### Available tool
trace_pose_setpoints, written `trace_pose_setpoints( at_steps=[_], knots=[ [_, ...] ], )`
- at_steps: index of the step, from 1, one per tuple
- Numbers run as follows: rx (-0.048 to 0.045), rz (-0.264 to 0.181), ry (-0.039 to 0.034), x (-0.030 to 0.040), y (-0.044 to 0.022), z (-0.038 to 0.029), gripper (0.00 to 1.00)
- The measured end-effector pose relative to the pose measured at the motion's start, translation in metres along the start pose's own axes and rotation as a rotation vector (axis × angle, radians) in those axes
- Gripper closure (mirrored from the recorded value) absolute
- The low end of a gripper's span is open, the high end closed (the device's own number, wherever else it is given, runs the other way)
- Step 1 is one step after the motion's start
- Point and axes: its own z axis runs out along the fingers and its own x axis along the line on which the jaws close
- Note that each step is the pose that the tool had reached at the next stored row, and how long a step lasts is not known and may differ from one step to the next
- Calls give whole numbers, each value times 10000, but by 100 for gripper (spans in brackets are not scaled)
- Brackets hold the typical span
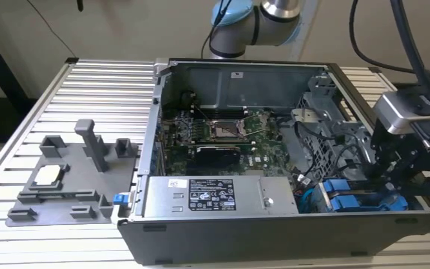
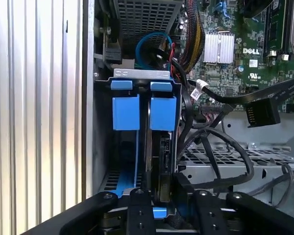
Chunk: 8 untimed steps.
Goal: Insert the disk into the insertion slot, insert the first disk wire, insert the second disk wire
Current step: 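Insert the first disk wire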
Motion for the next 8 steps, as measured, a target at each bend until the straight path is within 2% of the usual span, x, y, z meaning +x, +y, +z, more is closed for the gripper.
trace_pose_setpoints(
  at_steps=[8],
  knots=[
    [1, 2, 3, -30, -2, -366, 67]
  ],
)
